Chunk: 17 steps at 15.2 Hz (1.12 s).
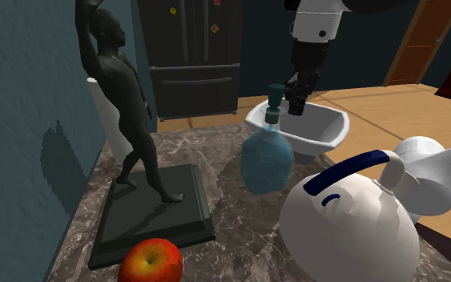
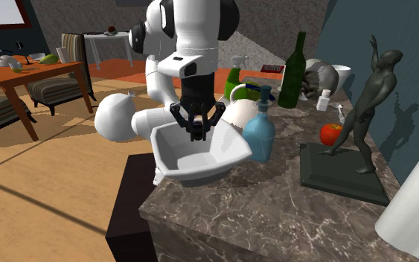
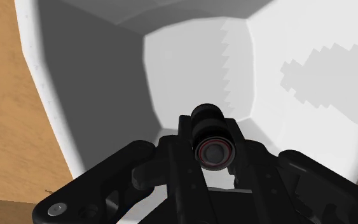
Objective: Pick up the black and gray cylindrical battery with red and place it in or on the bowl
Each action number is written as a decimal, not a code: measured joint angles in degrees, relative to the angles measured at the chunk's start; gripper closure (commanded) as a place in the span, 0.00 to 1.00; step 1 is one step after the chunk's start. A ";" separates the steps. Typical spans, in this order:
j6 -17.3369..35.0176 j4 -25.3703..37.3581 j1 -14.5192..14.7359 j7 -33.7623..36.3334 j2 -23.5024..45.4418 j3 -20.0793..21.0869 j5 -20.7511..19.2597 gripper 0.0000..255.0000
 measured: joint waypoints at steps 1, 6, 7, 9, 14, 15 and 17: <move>0.17 -0.26 0.01 -0.02 -0.11 0.00 0.01 1.00; 0.35 -0.52 0.02 -0.03 -0.19 0.00 0.02 1.00; 0.36 -0.53 0.02 -0.03 -0.19 0.00 0.02 0.00; 0.36 -0.53 0.02 -0.03 -0.19 0.00 0.02 0.00; -0.34 0.57 -0.08 -0.14 0.21 -0.15 -0.14 0.00; -1.61 2.36 -0.10 0.11 0.71 -0.04 -0.12 0.00; -4.51 6.44 -0.26 0.21 1.86 -0.21 -0.34 0.00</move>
